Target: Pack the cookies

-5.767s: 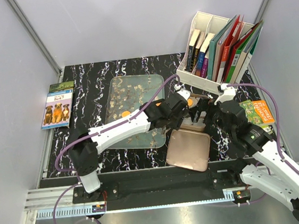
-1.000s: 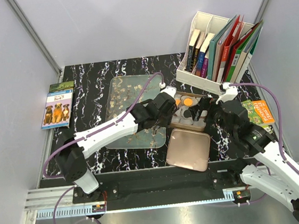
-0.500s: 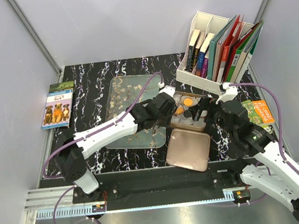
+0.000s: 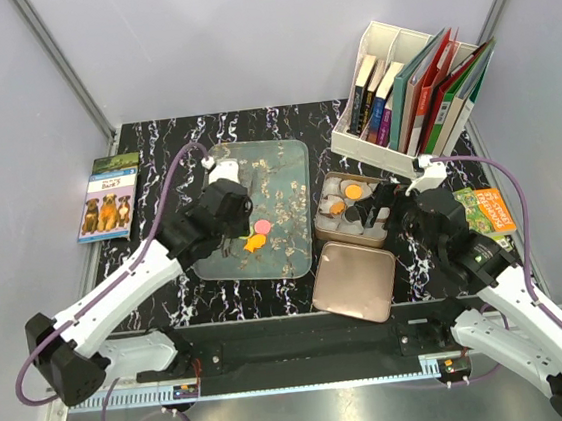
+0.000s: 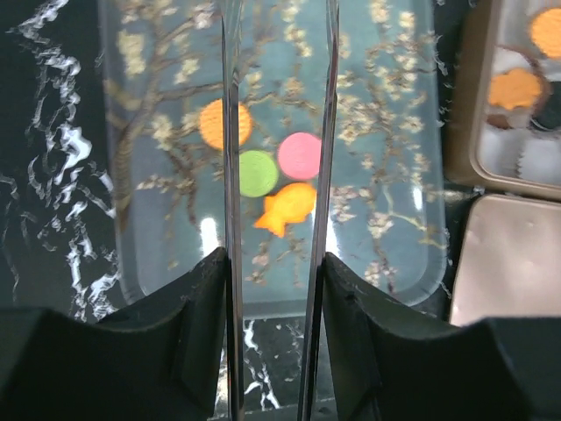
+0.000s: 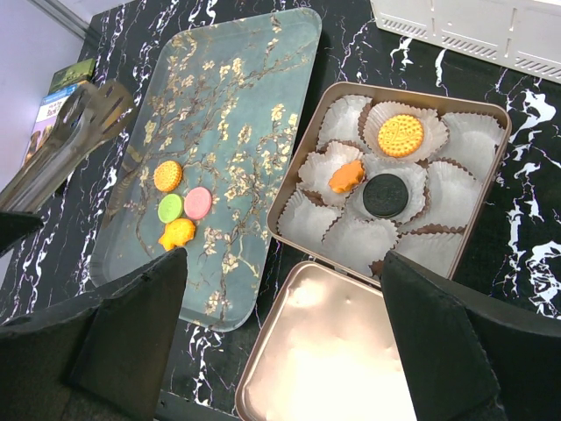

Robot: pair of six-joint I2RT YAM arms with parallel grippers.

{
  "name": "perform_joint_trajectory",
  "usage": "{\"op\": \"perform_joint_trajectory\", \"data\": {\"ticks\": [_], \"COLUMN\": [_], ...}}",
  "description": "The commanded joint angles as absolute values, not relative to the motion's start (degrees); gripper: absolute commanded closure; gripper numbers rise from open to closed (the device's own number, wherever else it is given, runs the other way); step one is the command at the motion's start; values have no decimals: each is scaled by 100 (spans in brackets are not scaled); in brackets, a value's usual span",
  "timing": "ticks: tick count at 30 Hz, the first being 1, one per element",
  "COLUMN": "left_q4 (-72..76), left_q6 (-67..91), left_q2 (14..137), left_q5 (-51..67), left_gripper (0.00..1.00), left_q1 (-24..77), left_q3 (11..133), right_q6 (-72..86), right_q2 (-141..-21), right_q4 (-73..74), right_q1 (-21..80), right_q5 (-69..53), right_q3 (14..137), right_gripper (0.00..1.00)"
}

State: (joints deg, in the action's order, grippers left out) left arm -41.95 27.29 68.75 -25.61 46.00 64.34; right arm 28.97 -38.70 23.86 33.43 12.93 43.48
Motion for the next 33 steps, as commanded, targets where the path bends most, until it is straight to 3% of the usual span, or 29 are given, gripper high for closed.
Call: {"op": "perform_joint_trajectory", "data": {"ticks": [1,14,33], "left_q4": [-4350,-4351,-3858], "left_q6": [2970,3542,3516], "left_q2": [6548,6627,7128], "left_q5": [-2716,-2619,-2224], "left_gripper": [54,51,48], "left_q1": [4483,4289,4254], "left_q3": [6074,5274,5133], "right_q6": [2909,2953,2927], "right_q2": [-3902,-3937,-4025], "right_q4": [2145,2066,2030], "right_q1": [3366,3366,3366], "right_q5": [1318,1195,1213], "right_q3": [4412,4342,4342], "right_gripper": [0,0,0]}}
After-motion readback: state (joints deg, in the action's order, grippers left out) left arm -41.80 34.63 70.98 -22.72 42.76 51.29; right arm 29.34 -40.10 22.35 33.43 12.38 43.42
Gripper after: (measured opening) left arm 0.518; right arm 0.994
